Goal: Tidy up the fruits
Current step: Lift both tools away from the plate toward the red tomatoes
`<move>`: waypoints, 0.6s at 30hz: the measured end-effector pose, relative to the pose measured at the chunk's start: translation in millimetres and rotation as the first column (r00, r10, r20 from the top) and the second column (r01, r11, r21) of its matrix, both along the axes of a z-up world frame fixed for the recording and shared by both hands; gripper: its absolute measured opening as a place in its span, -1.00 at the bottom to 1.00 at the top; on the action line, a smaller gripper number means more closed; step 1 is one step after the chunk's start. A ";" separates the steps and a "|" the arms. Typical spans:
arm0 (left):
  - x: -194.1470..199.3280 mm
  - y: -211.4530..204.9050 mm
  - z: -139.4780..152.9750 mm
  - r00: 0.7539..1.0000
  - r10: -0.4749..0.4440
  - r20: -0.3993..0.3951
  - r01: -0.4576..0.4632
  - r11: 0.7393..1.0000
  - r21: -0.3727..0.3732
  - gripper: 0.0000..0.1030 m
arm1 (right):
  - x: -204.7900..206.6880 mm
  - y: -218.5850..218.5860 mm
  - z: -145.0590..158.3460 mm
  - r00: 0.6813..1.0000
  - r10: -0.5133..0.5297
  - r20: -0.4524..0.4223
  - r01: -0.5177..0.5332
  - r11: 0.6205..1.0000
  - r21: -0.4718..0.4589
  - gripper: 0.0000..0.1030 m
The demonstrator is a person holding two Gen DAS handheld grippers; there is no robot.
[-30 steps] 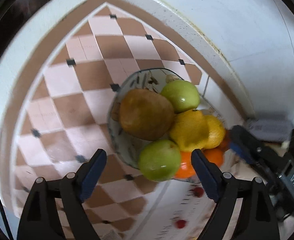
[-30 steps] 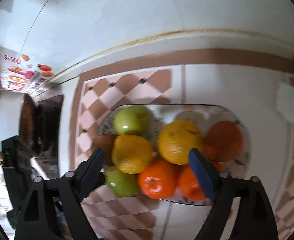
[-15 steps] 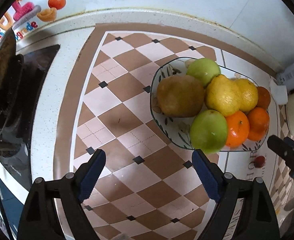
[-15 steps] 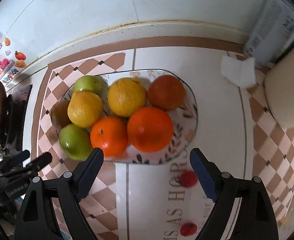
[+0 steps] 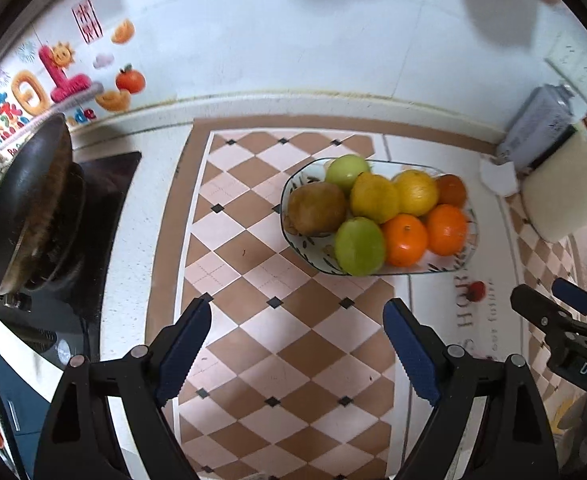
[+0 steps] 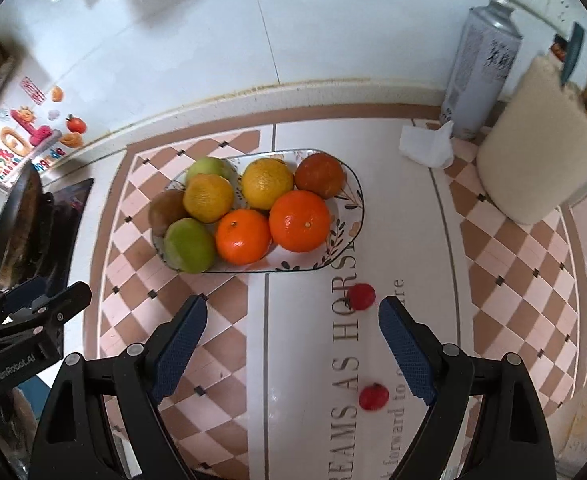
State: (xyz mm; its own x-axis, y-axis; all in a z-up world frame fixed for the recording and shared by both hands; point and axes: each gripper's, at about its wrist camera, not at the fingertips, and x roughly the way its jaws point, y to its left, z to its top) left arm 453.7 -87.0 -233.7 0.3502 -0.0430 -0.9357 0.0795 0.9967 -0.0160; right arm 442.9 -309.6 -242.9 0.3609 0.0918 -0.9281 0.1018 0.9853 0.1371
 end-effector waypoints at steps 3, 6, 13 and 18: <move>-18.8 -1.2 20.1 0.999 -0.012 0.034 0.013 1.000 -0.011 0.71 | -16.4 2.8 19.8 0.999 -0.004 0.038 0.004 1.000 -0.006 0.75; -38.1 -1.8 40.7 0.997 -0.023 0.080 0.024 1.000 -0.011 0.71 | -34.8 6.1 41.7 0.996 -0.007 0.084 0.009 1.000 -0.021 0.75; -75.6 4.0 75.3 0.986 -0.032 0.161 0.035 0.999 -0.020 0.71 | -79.4 17.7 92.4 0.984 -0.001 0.177 0.008 0.999 -0.042 0.75; -96.0 7.1 90.6 0.981 -0.037 0.189 0.044 0.999 -0.031 0.71 | -106.2 25.7 118.2 0.976 0.006 0.220 0.006 0.999 -0.054 0.75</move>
State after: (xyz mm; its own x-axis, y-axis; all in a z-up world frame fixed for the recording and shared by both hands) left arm 357.7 -79.8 -143.1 0.5177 -0.0923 -0.8506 0.1246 0.9917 -0.0317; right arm 336.7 -283.9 -124.7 0.5565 0.0436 -0.8297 0.0750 0.9919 0.1025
